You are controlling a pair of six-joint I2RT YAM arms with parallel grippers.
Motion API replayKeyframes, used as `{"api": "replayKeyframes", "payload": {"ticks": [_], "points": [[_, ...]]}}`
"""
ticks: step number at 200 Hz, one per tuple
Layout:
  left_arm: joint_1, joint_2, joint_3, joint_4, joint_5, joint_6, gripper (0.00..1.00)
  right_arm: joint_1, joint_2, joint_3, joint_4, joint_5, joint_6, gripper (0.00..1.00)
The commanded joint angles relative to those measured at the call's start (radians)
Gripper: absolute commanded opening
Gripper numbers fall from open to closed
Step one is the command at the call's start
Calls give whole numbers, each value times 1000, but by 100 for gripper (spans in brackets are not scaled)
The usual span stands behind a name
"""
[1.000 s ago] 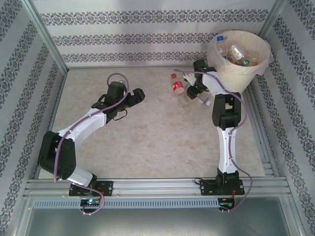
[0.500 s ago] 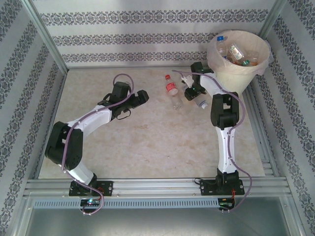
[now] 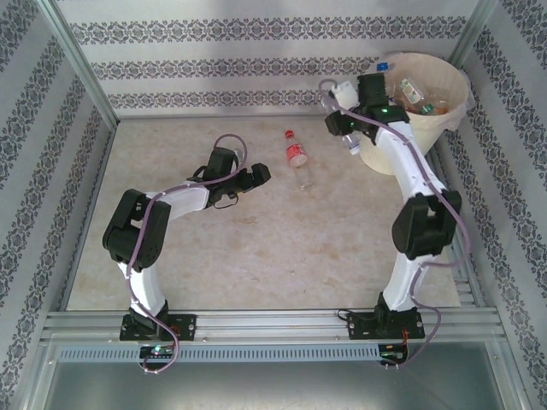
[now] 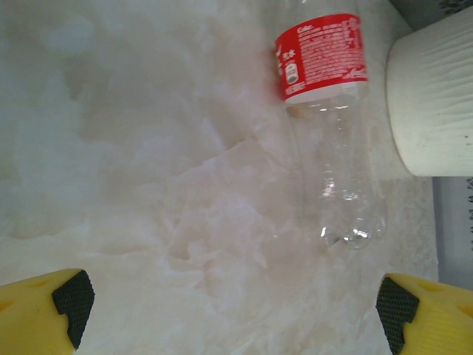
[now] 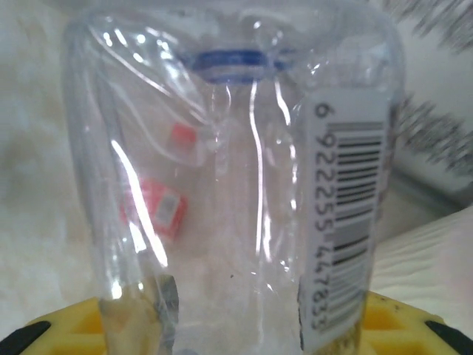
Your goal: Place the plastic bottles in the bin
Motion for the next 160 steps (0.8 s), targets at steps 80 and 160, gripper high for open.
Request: {"api": "replayKeyframes", "payload": {"ticks": [80,160], "points": [[-13,-3,20,35,5,-4,100,-176,-158,-147,792,307,337,44],[-16,-16,5,27,-7,-2,100,-181,-94,-146,802,572,236,48]]}}
